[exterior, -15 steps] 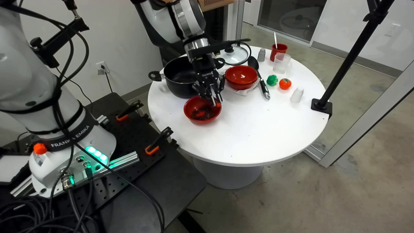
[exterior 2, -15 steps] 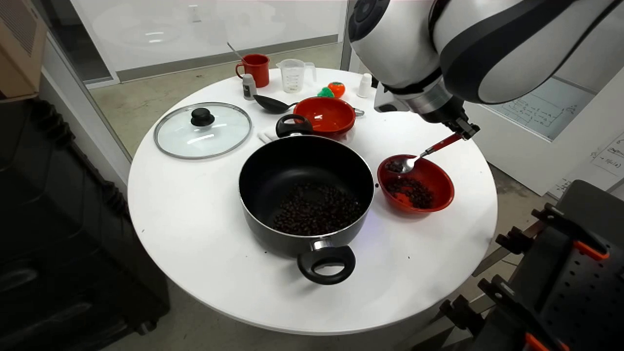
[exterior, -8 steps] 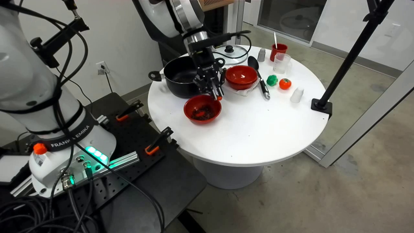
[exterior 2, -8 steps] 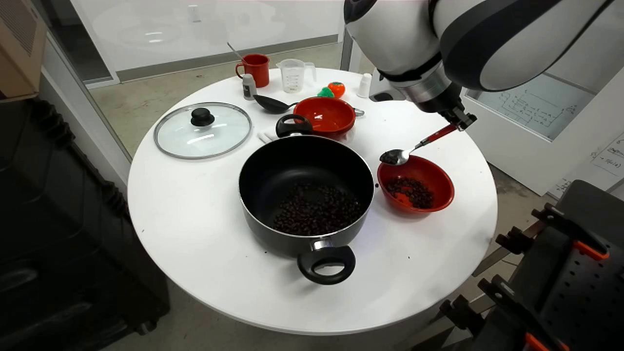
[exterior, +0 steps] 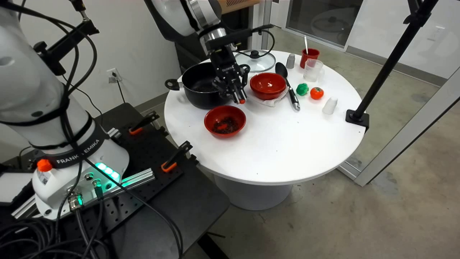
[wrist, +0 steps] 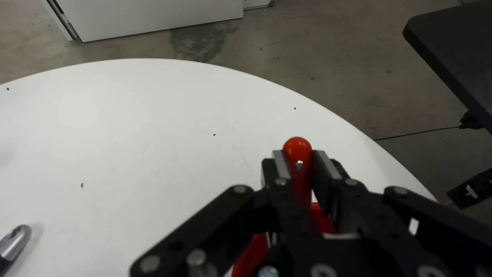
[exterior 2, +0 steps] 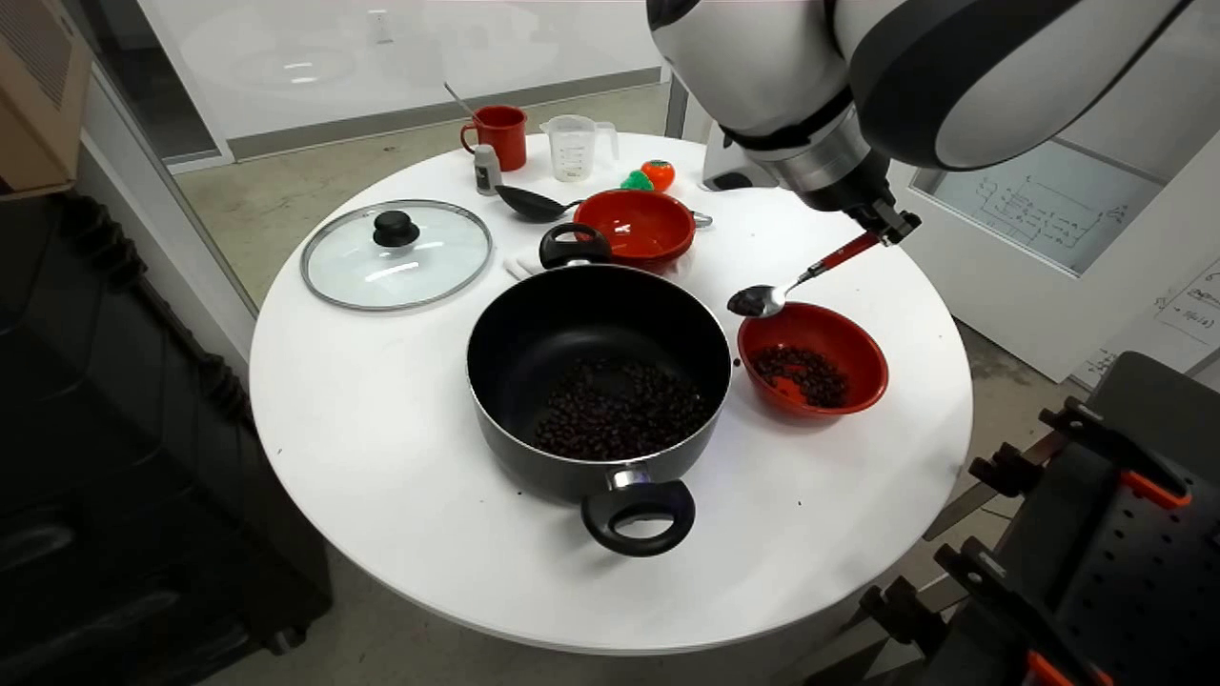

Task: Use the spoon to transfer one spoon of contents from the orange bowl to the black pot

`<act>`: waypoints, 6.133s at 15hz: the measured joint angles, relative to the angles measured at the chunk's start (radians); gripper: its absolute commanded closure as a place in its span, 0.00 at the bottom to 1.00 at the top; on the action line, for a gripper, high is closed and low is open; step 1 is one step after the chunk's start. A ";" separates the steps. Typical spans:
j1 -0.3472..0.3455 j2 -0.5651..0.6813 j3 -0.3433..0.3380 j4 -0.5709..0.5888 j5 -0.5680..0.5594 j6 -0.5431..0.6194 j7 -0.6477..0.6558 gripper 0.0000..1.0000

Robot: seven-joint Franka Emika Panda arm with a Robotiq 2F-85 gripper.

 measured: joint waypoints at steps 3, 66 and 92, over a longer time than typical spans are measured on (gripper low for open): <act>0.014 -0.017 0.005 0.000 0.001 -0.013 0.000 0.95; -0.113 0.060 -0.034 0.252 0.264 -0.170 0.177 0.95; -0.187 0.430 -0.141 0.419 0.494 0.174 0.085 0.95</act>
